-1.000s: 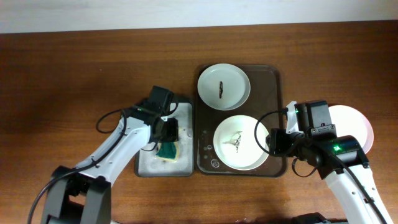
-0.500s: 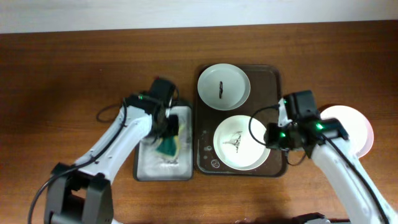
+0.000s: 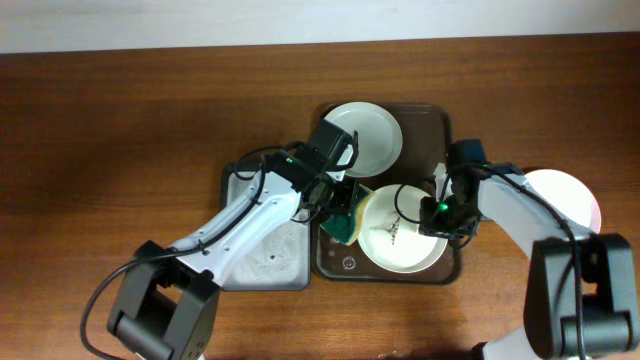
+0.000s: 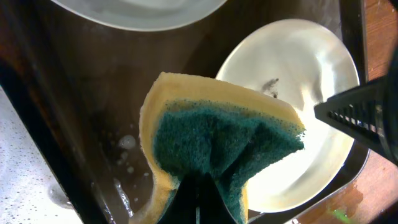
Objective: Clean dirty plates on tray and stack at the side
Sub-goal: 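Scrub the held plate with the sponge in the left gripper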
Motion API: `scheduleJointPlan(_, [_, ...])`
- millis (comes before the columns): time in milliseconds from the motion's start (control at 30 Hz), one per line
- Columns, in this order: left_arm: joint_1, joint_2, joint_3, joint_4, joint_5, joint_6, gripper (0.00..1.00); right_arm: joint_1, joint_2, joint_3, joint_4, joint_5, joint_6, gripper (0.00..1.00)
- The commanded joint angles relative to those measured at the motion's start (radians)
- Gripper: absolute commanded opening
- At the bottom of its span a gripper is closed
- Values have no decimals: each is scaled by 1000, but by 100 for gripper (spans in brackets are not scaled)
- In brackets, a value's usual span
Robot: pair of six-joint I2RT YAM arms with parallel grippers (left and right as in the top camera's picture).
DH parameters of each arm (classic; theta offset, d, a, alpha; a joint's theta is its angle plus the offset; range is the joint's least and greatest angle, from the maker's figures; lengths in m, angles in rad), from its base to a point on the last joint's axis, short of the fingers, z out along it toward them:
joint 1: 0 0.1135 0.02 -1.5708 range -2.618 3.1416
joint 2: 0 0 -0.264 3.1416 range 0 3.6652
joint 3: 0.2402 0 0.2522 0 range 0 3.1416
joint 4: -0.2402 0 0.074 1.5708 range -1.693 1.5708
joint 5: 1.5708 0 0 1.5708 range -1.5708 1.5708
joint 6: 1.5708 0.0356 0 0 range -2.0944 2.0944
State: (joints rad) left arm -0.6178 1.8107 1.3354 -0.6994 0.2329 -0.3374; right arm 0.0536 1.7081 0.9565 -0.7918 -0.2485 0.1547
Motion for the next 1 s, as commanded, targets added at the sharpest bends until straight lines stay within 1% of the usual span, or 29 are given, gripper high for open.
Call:
scheduleJointPlan(0, [-2,-6,12,42,89,-13,0,-37,-169,-3,-28,-25,-31,32])
scheduleJointPlan(33, [-3,-6,12,56,114,-13,0,-54,-186,-3,-39,-1,-30,35])
scheduleJointPlan(67, [-6,-6,12,73,120,-17,0,-83,-188,-3,-55,49,-19,35])
scheduleJointPlan(167, [-24,-2,12,138,120,-17,0,-127,-119,-25,-48,53,-17,36])
scheduleJointPlan(200, [-41,8,12,166,119,-17,0,-126,-84,-47,-14,43,-15,35])
scheduleJointPlan(233, [-54,19,12,183,119,-17,0,-126,-69,-63,10,27,-15,32])
scheduleJointPlan(267, [-65,34,12,200,119,-18,0,-126,-55,-89,41,17,-5,25])
scheduleJointPlan(300, [-69,53,12,210,119,-41,0,-126,-49,-109,69,16,17,16])
scheduleJointPlan(333, [-69,97,12,220,122,-86,0,-126,-49,-138,122,16,60,4])
scheduleJointPlan(433, [-74,143,12,246,172,-100,0,-126,-49,-146,135,17,63,4])
scheduleJointPlan(500, [-103,199,12,328,211,-132,0,-126,-49,-146,135,17,63,4])
scheduleJointPlan(533, [-116,224,12,366,227,-169,0,-126,-49,-146,135,17,60,4])
scheduleJointPlan(600, [-146,280,12,461,297,-220,0,-126,-49,-146,134,16,60,4])
scheduleJointPlan(633, [-164,311,12,490,310,-249,0,-126,-49,-146,135,16,60,4])
scheduleJointPlan(667, [-172,335,12,489,290,-254,0,-126,-49,-146,134,16,60,4])
scheduleJointPlan(700, [-173,357,12,470,239,-253,0,-126,-49,-146,134,16,60,4])
scheduleJointPlan(767, [-163,379,12,337,22,-253,0,-126,-49,-146,130,16,60,4])
scheduleJointPlan(833, [-154,377,32,222,-145,-253,0,-126,-50,-146,130,16,60,4])
scheduleJointPlan(900, [-149,377,111,30,-367,-253,0,-126,-50,-146,130,16,60,4])
scheduleJointPlan(967, [-148,377,174,-89,-527,-253,0,-126,-50,-146,130,16,60,4])
